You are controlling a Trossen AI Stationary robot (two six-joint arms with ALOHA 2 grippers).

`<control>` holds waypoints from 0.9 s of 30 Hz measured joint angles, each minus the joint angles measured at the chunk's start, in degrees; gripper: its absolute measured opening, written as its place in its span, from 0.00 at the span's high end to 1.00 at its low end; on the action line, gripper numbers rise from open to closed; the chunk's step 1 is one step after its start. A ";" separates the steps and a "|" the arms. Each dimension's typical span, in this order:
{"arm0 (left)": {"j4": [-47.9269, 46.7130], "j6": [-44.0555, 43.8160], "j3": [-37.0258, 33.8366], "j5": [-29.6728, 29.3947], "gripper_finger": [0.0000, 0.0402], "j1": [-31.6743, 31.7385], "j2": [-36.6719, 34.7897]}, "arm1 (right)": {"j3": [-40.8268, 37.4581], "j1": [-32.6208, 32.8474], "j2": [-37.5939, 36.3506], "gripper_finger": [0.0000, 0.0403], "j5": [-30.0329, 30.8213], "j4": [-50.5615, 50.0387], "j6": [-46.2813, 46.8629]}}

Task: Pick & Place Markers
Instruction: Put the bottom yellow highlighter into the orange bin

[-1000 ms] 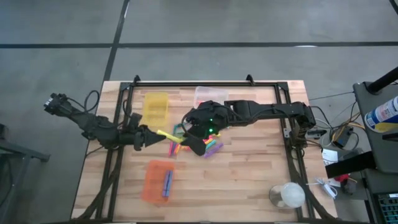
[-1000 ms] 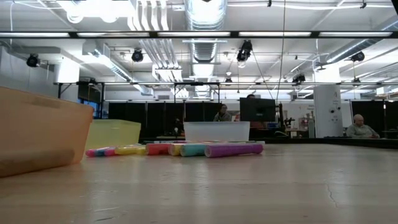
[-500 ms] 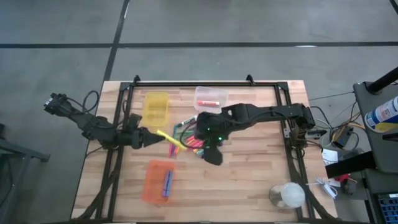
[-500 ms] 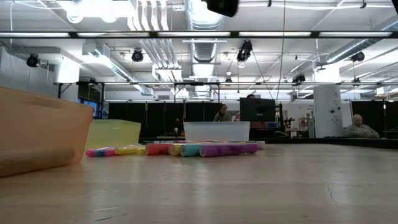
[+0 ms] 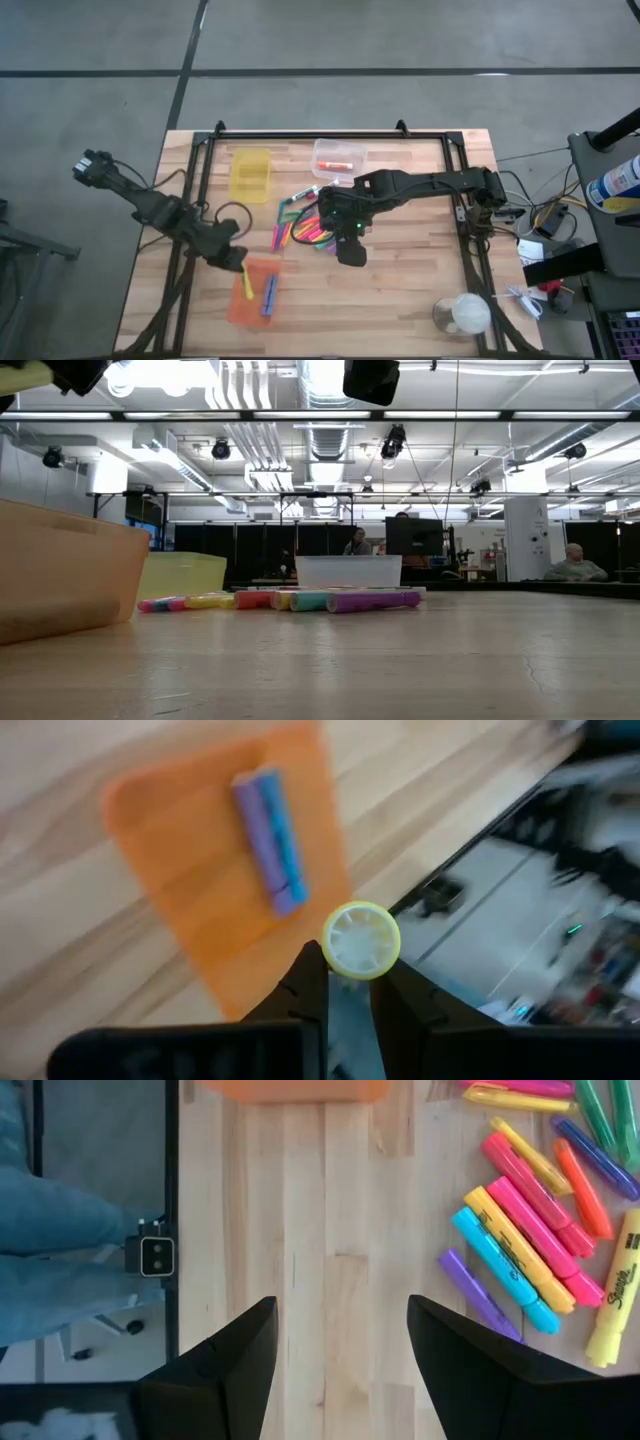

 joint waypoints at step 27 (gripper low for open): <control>5.43 12.65 0.00 5.02 0.70 2.11 19.52 | -0.82 0.00 -0.02 0.46 0.31 6.59 3.39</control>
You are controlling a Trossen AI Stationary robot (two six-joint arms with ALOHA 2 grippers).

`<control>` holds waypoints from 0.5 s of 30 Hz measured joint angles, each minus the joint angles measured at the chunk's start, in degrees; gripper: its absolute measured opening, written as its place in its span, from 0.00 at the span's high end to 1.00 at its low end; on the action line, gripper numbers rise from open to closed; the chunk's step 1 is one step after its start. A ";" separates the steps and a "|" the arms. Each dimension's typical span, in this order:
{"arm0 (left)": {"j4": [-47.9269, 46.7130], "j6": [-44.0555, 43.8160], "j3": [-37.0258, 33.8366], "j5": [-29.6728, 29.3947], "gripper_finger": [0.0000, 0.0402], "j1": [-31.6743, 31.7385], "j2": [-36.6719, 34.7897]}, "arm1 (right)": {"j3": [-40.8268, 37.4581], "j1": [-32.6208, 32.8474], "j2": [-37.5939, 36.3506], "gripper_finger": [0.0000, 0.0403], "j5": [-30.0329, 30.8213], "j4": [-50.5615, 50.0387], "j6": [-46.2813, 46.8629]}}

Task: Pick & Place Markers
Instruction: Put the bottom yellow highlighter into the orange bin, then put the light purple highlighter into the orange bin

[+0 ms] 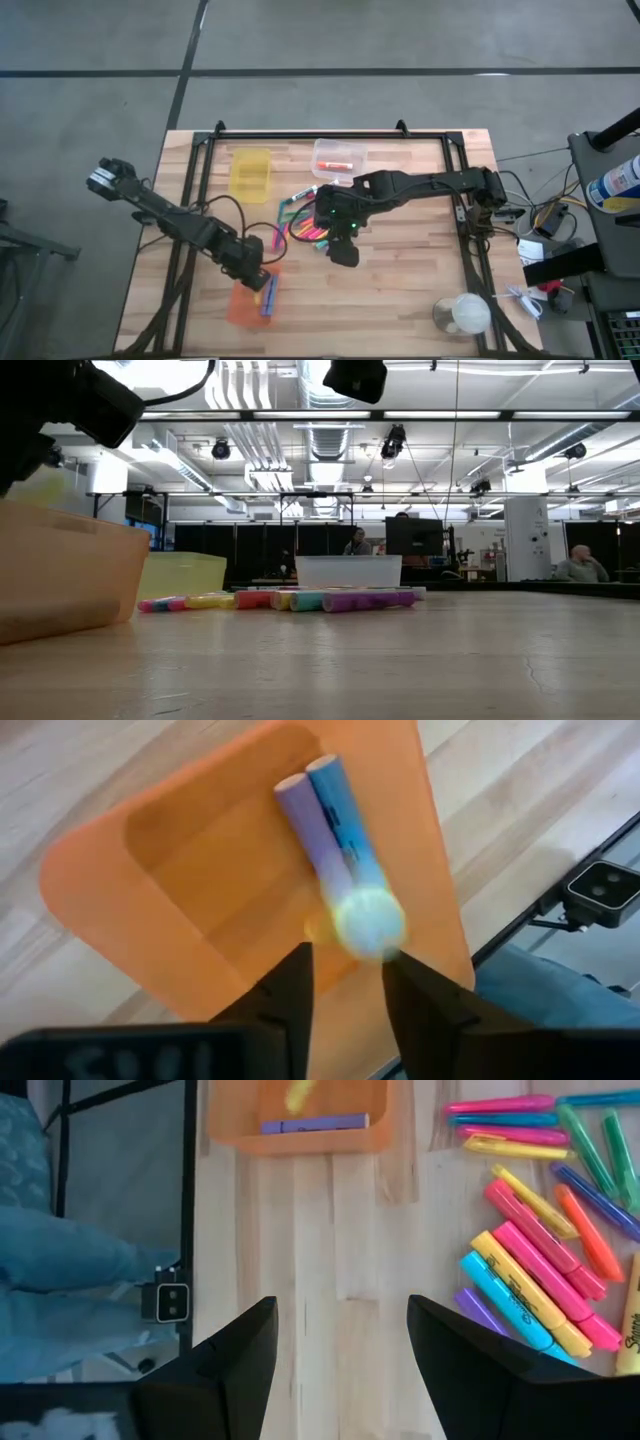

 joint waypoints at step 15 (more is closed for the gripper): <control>0.68 1.04 0.01 -5.89 0.60 0.00 -5.71 | -0.56 -0.01 0.21 0.46 9.11 -0.24 -4.74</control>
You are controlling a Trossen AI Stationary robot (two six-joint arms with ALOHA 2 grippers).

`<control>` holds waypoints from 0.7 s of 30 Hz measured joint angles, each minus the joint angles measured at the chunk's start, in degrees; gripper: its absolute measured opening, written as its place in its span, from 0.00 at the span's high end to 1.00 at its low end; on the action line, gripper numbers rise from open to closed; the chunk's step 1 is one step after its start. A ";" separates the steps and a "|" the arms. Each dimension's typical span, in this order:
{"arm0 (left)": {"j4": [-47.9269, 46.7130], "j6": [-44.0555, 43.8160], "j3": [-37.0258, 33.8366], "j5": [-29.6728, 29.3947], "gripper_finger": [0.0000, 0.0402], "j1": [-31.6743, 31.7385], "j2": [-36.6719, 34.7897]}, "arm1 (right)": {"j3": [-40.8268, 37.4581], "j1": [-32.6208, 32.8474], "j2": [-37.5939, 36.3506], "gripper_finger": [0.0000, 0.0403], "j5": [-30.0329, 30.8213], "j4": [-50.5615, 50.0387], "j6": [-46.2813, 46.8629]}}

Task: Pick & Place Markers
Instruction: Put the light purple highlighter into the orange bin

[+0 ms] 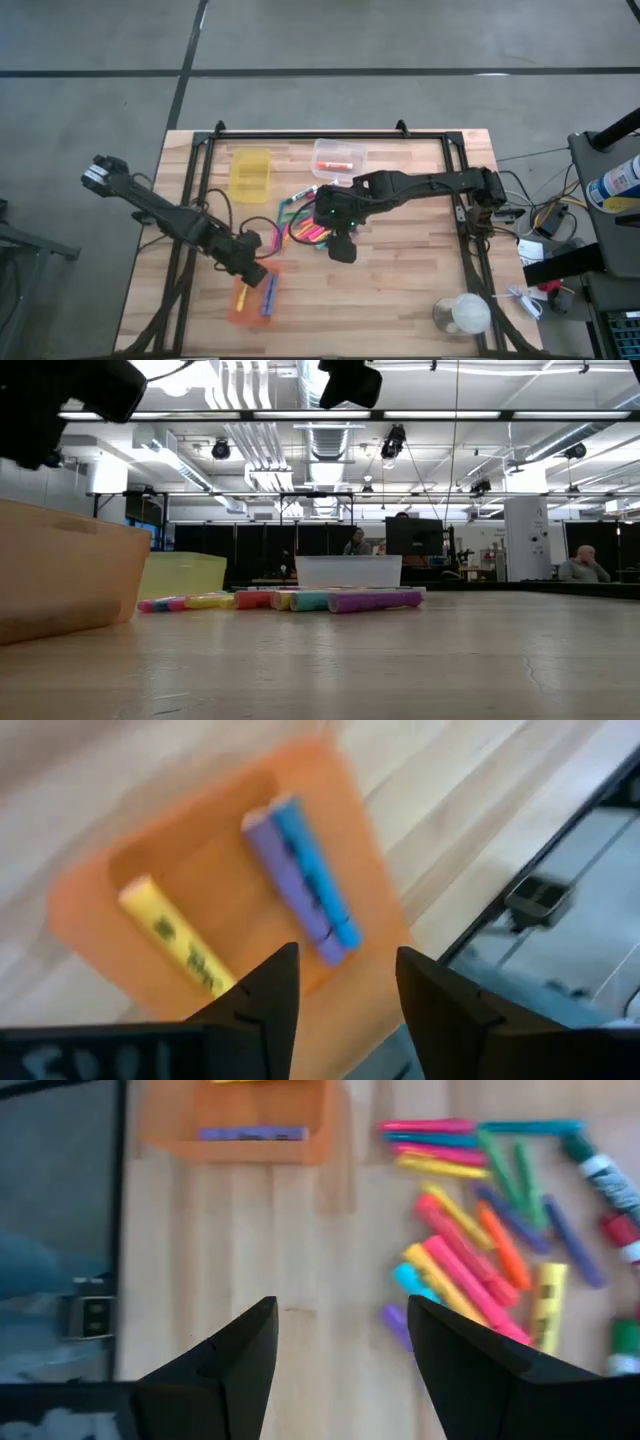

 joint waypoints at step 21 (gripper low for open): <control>1.16 24.01 12.00 -30.30 0.60 0.16 -17.87 | -27.86 -0.86 0.29 0.47 10.14 9.40 -23.75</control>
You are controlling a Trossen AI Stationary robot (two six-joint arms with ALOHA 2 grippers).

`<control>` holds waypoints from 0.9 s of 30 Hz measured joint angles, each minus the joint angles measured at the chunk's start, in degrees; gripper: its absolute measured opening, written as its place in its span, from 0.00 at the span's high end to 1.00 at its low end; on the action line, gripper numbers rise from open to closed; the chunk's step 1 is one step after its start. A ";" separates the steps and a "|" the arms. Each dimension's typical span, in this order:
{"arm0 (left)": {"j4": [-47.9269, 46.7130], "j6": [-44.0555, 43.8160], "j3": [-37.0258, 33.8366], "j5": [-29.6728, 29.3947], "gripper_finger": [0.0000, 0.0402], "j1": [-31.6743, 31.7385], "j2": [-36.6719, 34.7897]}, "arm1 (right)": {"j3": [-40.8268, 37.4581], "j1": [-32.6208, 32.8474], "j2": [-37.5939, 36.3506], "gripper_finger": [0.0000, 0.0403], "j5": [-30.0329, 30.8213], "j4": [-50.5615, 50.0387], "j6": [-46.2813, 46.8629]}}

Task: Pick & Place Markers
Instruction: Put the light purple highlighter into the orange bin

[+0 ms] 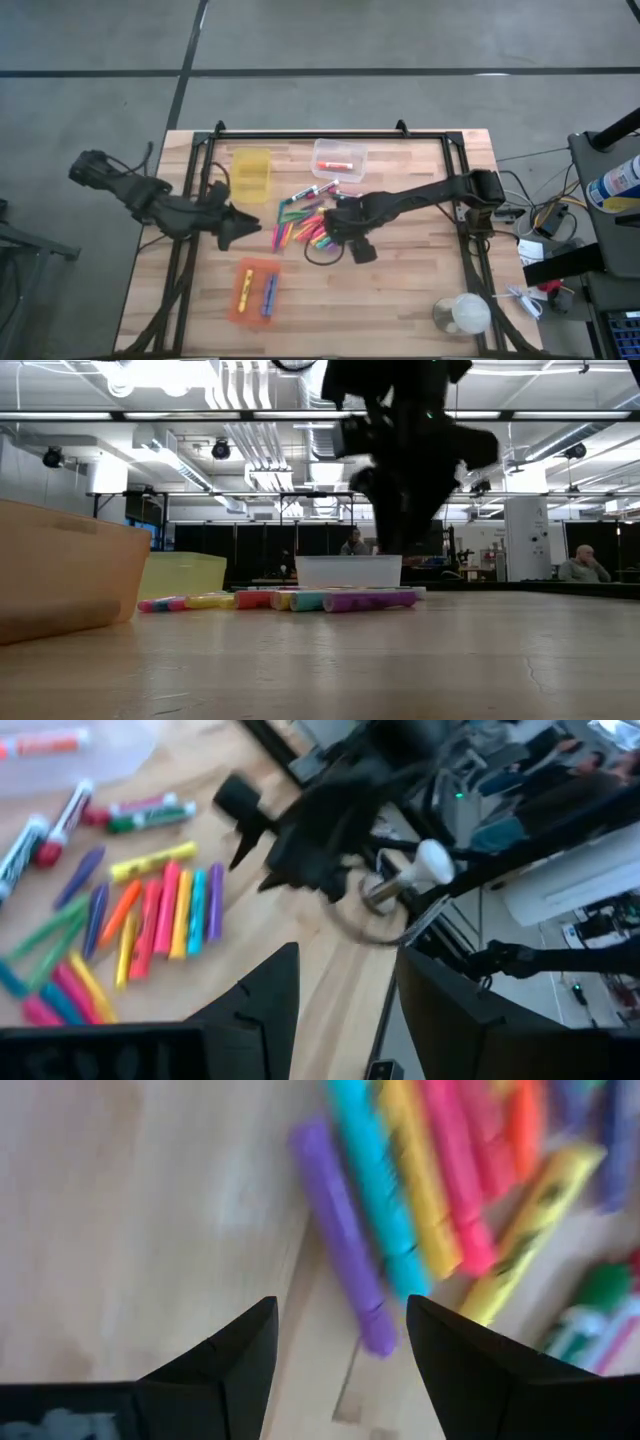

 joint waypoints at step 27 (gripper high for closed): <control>0.23 9.19 1.24 -10.06 0.60 0.02 -0.46 | -11.01 -1.46 0.02 0.47 -0.45 10.86 -4.78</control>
